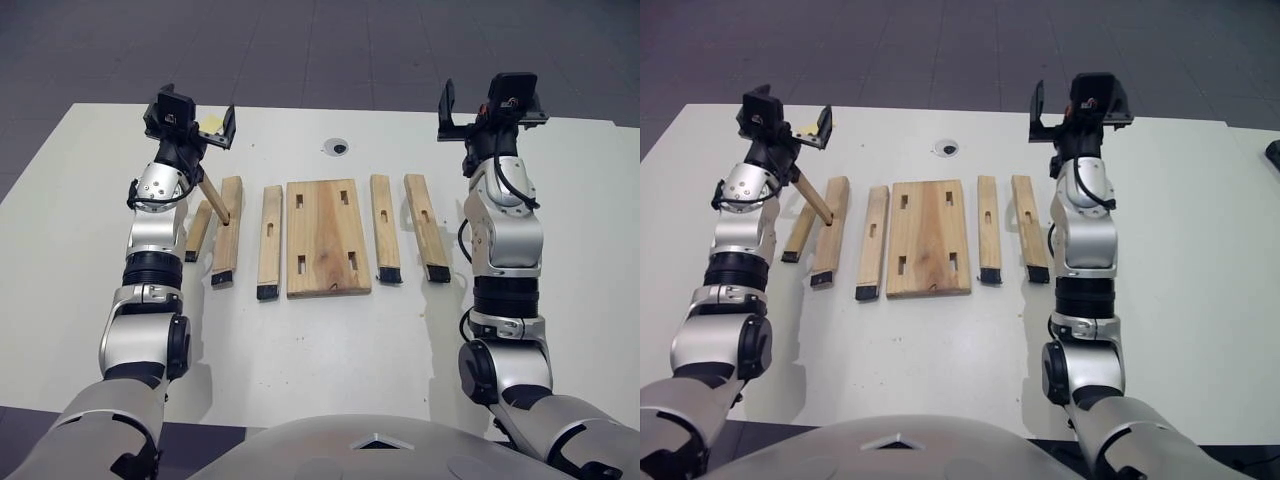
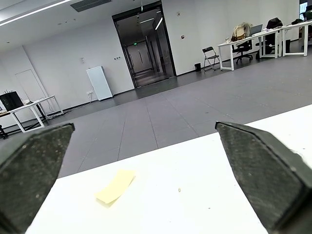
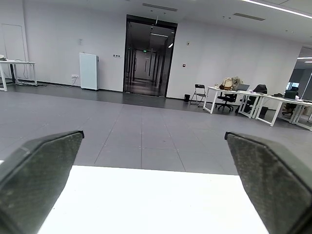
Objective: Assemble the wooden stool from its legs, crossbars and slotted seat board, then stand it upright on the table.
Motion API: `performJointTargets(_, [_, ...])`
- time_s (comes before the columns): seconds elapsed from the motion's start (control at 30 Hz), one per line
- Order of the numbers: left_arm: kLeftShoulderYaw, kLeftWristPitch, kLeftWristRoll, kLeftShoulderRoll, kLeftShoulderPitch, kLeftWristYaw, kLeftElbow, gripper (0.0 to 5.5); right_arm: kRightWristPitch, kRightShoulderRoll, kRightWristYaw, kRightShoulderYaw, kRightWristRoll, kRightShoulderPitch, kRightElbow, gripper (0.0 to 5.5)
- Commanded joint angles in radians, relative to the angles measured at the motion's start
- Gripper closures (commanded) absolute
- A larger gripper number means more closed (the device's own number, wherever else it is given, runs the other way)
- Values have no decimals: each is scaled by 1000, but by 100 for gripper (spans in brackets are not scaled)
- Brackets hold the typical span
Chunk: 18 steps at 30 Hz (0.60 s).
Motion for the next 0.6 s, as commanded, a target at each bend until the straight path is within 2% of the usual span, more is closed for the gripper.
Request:
performJointTargets(0.03, [22,64,-34,-13,83,-2,-114,11,11,4,7,15,1,-6,-7,10])
performJointTargets(0.37, [68,240,-62,-6,140,51,-489,11,27,9,-15,8,2,26,-46,10])
performJointTargets(0.5, [83,337,-74,-29,263,86,-688,11,33,14,-25,6,2,44,-65,10])
performJointTargets(0.6, [124,468,-108,-59,417,138,-926,11,39,6,-31,-9,4,61,-80,10])
